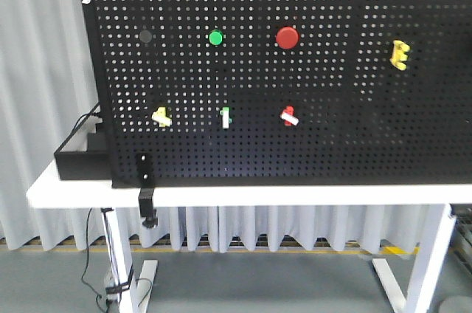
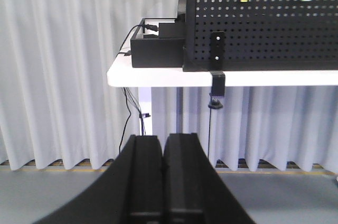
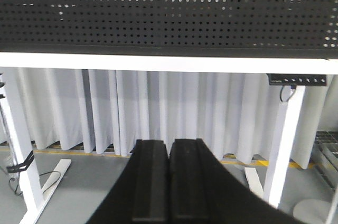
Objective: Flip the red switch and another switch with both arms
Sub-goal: 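Drive the base forward to the pegboard, stopping close to the switches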
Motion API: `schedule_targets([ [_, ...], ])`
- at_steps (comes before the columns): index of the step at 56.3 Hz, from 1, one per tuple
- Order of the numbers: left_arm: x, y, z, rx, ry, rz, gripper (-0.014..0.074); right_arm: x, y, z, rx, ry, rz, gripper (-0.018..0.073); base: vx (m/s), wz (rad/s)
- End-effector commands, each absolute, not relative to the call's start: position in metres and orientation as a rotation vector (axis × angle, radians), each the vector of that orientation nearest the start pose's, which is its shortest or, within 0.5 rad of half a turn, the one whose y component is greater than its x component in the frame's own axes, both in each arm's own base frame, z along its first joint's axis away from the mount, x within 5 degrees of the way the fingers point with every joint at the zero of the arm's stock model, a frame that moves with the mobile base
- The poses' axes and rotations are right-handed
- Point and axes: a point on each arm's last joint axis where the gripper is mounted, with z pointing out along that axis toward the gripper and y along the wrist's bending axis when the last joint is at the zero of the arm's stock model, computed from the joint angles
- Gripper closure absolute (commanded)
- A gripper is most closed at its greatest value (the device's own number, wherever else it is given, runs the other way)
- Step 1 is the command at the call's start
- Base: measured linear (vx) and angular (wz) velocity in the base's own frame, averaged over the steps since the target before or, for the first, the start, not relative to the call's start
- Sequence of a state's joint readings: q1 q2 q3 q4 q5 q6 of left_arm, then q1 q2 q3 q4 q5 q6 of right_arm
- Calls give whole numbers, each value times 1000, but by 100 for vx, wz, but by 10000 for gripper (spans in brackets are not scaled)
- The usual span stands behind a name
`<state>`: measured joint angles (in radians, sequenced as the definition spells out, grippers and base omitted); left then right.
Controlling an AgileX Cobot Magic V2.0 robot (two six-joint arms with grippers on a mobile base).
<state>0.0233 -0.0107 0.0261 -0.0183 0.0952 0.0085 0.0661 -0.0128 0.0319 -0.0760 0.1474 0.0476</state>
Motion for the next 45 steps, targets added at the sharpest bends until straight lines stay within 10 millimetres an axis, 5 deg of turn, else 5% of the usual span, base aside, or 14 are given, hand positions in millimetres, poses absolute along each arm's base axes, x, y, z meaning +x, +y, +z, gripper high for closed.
schedule_targets([
  [1,56,1,198,-29,1511,-3,594,56,3,196,-79,1558,17,566,36,1],
  [45,56,1,198,-29,1511,-3,594,56,3,196,-79,1558,17,566,27,-2],
])
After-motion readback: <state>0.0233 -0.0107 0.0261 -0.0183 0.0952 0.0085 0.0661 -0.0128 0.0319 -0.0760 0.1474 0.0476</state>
